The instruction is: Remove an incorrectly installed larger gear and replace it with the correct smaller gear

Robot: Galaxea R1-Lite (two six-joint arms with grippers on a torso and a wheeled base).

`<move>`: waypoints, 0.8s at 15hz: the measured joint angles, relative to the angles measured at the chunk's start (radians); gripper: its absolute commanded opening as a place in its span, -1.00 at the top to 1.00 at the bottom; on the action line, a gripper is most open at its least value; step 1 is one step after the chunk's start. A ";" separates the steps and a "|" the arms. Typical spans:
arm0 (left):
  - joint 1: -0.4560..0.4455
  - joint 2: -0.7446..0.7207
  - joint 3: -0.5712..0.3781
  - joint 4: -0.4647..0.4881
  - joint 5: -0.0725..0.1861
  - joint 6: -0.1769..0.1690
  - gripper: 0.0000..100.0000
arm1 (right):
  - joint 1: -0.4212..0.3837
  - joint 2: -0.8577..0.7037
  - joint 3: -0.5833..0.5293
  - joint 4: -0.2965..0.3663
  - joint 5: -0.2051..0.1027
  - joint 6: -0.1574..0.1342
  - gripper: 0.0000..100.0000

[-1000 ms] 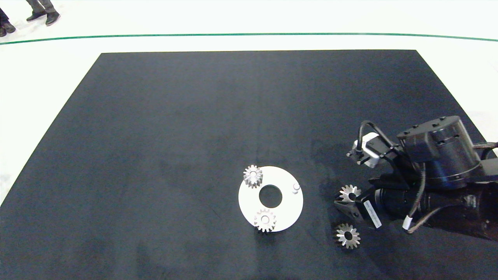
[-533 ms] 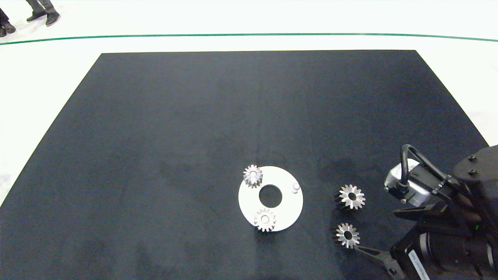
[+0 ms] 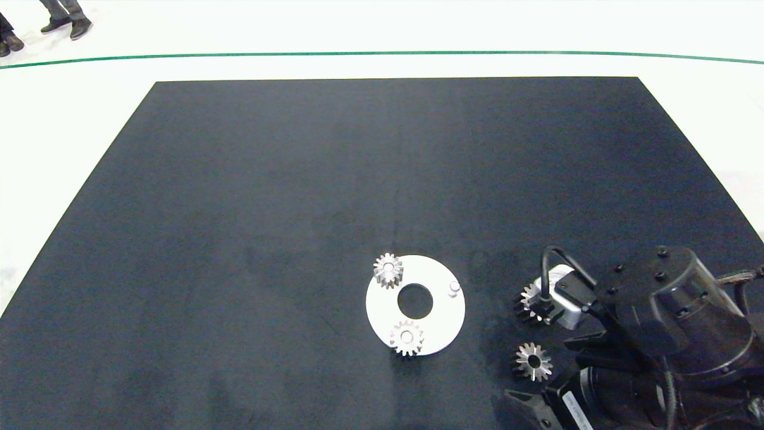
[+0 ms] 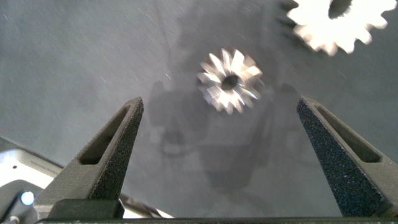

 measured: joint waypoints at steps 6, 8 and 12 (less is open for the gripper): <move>0.000 0.000 0.001 0.000 0.000 0.000 -1.00 | 0.002 0.075 -0.003 -0.032 -0.042 -0.003 -0.82; 0.000 0.000 0.001 0.000 0.000 0.000 -1.00 | -0.006 0.081 -0.003 -0.035 -0.042 -0.003 -0.73; 0.000 0.000 0.001 0.000 0.000 0.000 -1.00 | -0.018 0.094 -0.003 -0.061 -0.042 -0.002 -0.58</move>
